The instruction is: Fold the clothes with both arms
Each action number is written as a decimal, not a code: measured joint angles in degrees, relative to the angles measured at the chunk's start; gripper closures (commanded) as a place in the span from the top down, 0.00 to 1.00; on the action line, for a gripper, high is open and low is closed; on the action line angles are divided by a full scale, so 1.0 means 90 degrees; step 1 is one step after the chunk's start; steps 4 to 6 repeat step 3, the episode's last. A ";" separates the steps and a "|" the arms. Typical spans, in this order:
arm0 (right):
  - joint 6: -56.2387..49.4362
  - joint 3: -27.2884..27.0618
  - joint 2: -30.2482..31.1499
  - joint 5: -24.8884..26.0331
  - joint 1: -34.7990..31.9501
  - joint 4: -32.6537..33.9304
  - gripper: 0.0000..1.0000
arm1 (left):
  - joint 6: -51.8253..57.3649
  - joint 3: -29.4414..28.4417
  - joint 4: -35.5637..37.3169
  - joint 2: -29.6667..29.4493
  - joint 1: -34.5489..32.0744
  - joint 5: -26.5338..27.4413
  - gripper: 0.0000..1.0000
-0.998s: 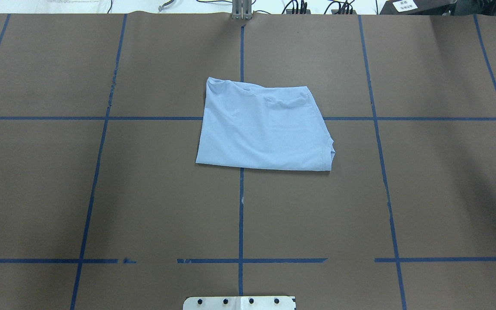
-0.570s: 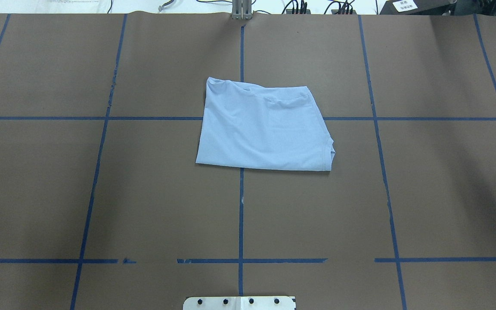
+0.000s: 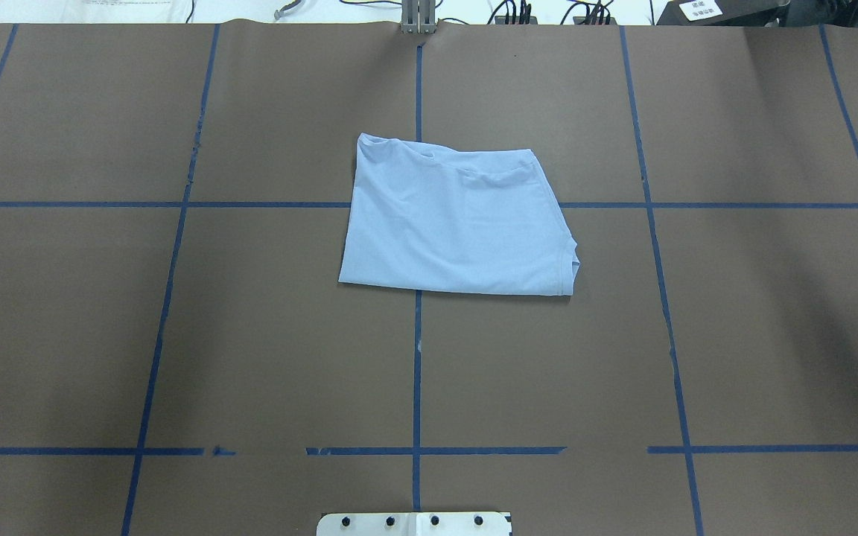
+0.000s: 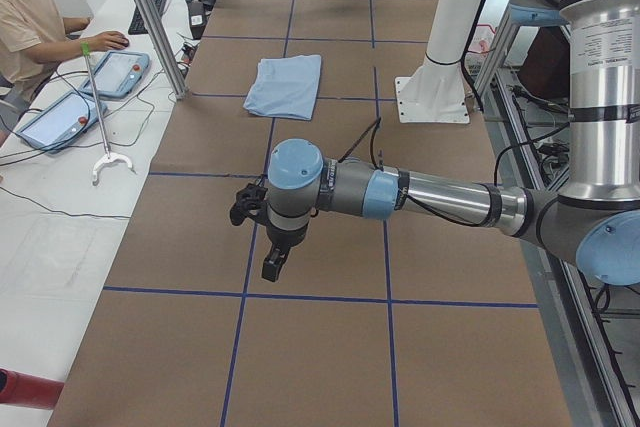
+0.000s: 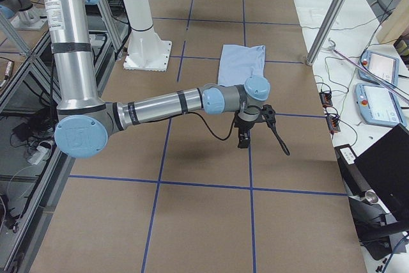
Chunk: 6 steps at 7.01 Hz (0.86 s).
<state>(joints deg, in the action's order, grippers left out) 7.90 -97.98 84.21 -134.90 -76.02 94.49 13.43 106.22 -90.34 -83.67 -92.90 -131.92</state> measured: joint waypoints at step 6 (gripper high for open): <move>0.0035 -0.0010 -0.0025 -0.0001 0.0127 -0.0003 1.00 | 0.0002 0.0000 -0.0020 0.0000 0.0000 -0.0007 1.00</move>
